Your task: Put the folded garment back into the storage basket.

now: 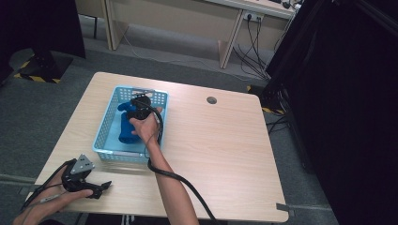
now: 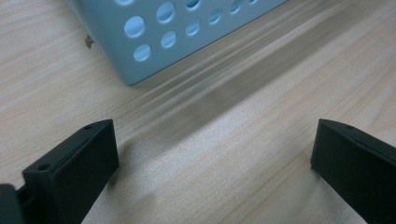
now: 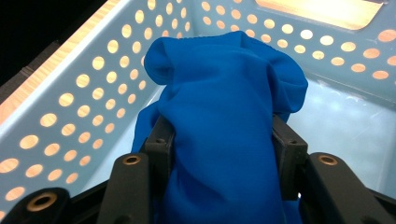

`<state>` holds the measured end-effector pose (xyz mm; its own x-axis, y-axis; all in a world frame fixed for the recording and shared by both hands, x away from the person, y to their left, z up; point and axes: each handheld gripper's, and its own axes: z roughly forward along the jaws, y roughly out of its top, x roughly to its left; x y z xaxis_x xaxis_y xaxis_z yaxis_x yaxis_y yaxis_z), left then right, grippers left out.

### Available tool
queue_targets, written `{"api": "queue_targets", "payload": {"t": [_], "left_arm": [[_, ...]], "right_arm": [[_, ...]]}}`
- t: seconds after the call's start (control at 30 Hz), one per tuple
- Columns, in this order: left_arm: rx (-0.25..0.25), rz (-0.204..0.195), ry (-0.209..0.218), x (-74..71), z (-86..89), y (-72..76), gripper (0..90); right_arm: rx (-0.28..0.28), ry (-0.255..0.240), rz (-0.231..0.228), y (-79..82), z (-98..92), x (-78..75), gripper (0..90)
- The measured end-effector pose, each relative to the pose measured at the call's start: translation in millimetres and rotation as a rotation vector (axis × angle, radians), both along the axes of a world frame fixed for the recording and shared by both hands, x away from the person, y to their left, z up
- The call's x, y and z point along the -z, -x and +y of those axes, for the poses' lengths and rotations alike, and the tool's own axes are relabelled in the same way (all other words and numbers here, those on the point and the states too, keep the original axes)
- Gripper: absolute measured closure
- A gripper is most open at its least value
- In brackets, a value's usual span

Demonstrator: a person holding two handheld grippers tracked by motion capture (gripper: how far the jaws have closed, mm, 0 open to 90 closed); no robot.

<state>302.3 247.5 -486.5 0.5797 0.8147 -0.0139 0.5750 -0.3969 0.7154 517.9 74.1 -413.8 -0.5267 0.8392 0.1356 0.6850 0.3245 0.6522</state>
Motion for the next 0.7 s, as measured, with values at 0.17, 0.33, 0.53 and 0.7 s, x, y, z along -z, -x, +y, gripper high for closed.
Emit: {"api": "queue_targets", "payload": {"t": [0.17,0.33,0.53,0.7], "left_arm": [[0.000,0.000,0.000,0.0,0.0,0.1,0.0],[0.000,0.000,0.000,0.0,0.0,0.1,0.0],[0.000,0.000,0.000,0.0,0.0,0.1,0.0],[-0.001,0.000,0.000,0.0,0.0,0.2,0.0]], "right_arm": [[0.007,0.011,0.007,-1.8,0.3,5.6,53.5],[0.016,0.018,0.017,-3.7,-0.3,13.5,53.3],[0.012,0.030,0.037,-5.2,0.4,20.8,50.1],[0.015,0.047,0.043,-5.2,0.9,23.0,37.2]]}}
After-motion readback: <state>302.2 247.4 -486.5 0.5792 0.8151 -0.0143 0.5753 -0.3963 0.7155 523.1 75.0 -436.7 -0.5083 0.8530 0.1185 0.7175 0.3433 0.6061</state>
